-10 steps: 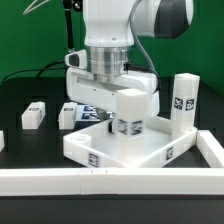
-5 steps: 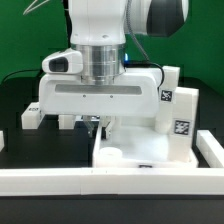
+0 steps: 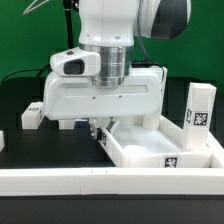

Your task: Assemble desk

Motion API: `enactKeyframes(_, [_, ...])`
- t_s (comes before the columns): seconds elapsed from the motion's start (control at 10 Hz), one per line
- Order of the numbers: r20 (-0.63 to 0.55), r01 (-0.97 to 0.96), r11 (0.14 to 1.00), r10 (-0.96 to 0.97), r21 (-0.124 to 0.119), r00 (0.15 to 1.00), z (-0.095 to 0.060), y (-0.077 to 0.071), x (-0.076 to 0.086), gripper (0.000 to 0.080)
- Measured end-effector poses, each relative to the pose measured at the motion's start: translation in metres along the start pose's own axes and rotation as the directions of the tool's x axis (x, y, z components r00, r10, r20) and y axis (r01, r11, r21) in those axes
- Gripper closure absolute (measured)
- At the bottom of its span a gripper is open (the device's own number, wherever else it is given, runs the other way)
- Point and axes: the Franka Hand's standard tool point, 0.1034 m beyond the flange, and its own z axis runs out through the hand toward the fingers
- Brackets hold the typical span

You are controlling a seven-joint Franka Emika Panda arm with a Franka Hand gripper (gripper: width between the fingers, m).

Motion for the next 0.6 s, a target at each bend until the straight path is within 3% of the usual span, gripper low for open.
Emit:
enactKeyframes(0.2, [-0.017,0.29,0.957,-0.29,-0.026,0.957,-0.002,0.032,0.015,0.0738])
enactKeyframes(0.4, [-0.022,0.476,0.878,-0.478,-0.049,0.878,-0.004,0.037,0.034,0.0738])
enactKeyframes(0.6, [-0.01,0.552,0.832,-0.554,-0.057,0.833,-0.002,0.041,0.034,0.0738])
